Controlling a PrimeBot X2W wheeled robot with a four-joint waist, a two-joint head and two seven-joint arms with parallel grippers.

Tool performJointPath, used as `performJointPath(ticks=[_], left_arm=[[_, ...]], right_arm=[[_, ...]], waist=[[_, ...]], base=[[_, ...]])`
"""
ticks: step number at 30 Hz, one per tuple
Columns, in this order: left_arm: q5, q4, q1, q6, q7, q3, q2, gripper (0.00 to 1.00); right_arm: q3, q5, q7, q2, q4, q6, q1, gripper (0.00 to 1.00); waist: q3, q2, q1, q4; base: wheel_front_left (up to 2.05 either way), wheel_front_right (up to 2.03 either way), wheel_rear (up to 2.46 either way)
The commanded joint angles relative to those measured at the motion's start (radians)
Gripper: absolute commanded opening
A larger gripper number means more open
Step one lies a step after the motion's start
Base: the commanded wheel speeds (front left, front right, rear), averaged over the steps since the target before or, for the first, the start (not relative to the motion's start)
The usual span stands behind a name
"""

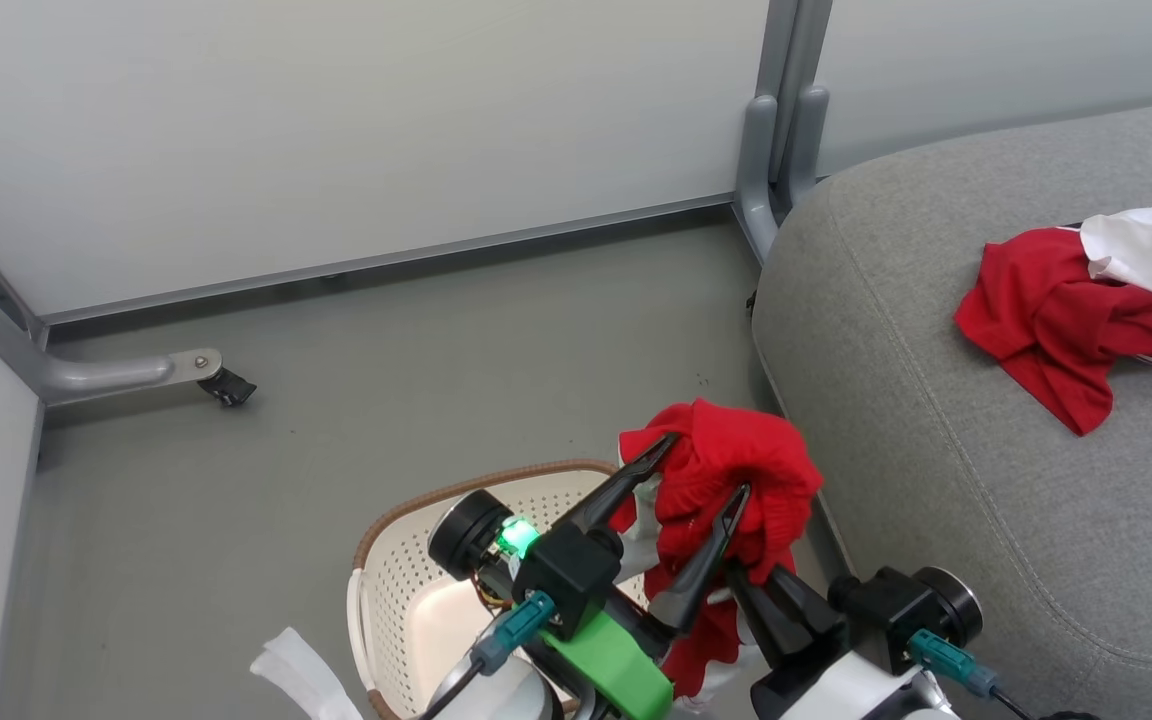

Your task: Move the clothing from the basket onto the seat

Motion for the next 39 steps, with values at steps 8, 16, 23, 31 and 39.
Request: performJointPath(ticks=[8, 16, 23, 31, 39], left_arm=[[-0.001, 0.006, -0.019, 0.017, 0.0, 0.009, 0.02, 1.0], [0.021, -0.014, -0.003, 0.048, -0.005, 0.02, 0.05, 1.0], [0.019, -0.042, 0.021, 0.067, -0.007, 0.039, 0.077, 1.0], [0.04, -0.078, 0.017, 0.092, -0.008, 0.062, 0.114, 1.0], [0.061, -0.118, -0.016, 0.1, 0.009, 0.064, 0.154, 1.0]], right_arm=[[-0.047, -0.014, -0.001, 0.009, -0.013, -0.001, -0.008, 0.0], [-0.135, -0.021, -0.001, 0.026, -0.026, -0.001, -0.024, 0.0], [-0.206, -0.047, -0.001, 0.029, -0.059, -0.001, -0.023, 0.0], [-0.269, -0.055, -0.001, 0.036, -0.12, -0.001, -0.015, 0.0], [-0.304, -0.038, -0.001, 0.048, -0.151, -0.001, -0.037, 0.0]], waist=[[0.012, 0.0, 0.0001, -0.006], [0.048, 0.0, 0.0001, -0.064], [0.1, 0.0, 0.0001, -0.157], [0.185, 0.0, 0.0001, -0.279], [0.288, 0.0, 0.0001, -0.344]], base=[[0.0, 0.0, 0.0], [0.0, 0.0, 0.0], [0.0, 0.0, 0.0], [0.0, 0.0, 0.0], [0.0, 0.0, 0.0]])
